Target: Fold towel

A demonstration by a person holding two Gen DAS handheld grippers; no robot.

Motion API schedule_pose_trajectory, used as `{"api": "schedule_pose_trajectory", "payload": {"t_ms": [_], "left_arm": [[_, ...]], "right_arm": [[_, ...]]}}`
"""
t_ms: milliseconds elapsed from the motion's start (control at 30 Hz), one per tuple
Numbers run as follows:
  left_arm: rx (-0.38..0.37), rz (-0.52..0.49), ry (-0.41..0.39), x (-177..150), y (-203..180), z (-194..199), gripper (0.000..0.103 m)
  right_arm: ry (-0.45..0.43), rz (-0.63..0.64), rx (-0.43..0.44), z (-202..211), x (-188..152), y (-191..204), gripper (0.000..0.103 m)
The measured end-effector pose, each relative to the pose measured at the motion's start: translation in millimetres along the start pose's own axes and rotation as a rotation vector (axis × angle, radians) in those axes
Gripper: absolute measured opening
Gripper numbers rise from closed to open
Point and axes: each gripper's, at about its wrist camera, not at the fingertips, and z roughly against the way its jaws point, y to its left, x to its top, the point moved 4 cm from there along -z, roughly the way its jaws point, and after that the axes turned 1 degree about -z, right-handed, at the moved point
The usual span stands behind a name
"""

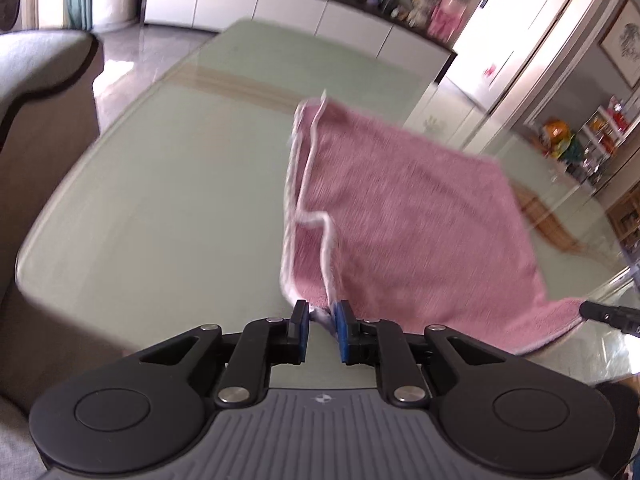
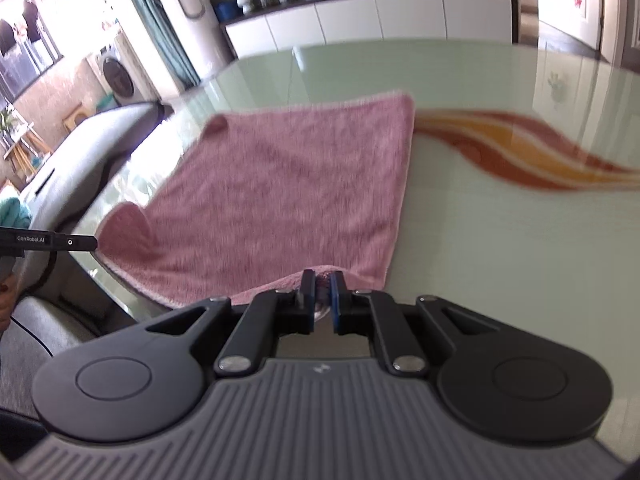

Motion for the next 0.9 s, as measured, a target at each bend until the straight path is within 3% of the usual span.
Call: {"api": "schedule_pose_trajectory", "payload": {"t_ms": [167,267,367,600,900], "left_arm": [[0.077,-0.076,-0.024,-12,6,6,0.021],[0.106,-0.213,-0.081,-9,-2,14,0.027],[0.116,-0.358,-0.110,-6,-14,14,0.030],[0.033,-0.642,-0.068,-14,-38,-3,0.031],[-0.047,-0.736,-0.012,-20,-45,-21,0.031]], "right_arm": [[0.025,0.027,-0.027,4,-11,0,0.014],[0.003,0.084,-0.067,10,-9,3,0.030],[-0.013,0.134,-0.063,13,-8,6,0.032],[0.045,0.287,0.006,0,-17,23,0.031],[0.124,0.375,0.023,-16,-31,33,0.031]]}}
